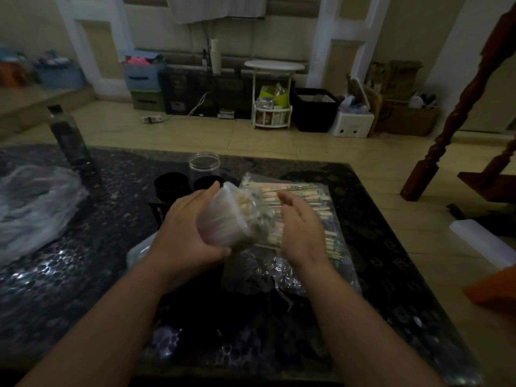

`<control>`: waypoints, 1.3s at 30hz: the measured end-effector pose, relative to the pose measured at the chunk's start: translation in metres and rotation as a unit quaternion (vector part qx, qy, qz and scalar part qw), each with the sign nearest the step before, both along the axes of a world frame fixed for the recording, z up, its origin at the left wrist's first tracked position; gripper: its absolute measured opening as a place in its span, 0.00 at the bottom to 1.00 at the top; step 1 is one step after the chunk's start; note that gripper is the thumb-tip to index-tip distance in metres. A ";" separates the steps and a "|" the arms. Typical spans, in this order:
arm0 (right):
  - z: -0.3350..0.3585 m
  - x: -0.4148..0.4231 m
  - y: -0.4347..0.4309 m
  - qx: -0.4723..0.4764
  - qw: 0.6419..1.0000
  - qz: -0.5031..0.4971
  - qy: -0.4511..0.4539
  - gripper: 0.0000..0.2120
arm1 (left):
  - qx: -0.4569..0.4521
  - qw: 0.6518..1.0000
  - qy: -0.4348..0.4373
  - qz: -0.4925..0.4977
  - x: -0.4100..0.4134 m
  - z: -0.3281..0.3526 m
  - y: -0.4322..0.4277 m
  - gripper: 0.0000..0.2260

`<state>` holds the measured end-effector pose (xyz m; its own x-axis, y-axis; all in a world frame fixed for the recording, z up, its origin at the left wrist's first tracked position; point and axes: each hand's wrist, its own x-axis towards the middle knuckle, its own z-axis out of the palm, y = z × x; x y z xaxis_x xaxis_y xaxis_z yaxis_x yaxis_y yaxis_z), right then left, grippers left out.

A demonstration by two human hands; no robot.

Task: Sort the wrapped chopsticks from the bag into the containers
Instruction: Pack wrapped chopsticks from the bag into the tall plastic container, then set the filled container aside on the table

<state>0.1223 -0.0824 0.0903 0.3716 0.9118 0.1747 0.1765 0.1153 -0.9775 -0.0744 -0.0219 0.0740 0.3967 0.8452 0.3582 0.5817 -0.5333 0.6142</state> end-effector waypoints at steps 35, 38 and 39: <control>0.031 0.039 -0.007 0.086 0.996 -0.028 -0.028 0.50 | -0.116 0.939 -0.323 -0.039 0.057 0.028 -0.004 0.20; 0.037 0.046 -0.007 0.093 0.994 -0.047 0.017 0.49 | -0.122 0.942 -0.313 -0.011 0.059 0.024 0.001 0.18; 0.040 0.047 -0.007 0.098 0.994 -0.049 0.031 0.48 | -0.122 0.944 -0.307 -0.007 0.061 0.023 0.003 0.18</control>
<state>0.1698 -0.0893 0.1306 0.4722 0.8219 0.3187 0.1360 0.2893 -0.9475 -0.0138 -0.0187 0.0968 0.1899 0.9283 0.3196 0.0687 -0.3373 0.9389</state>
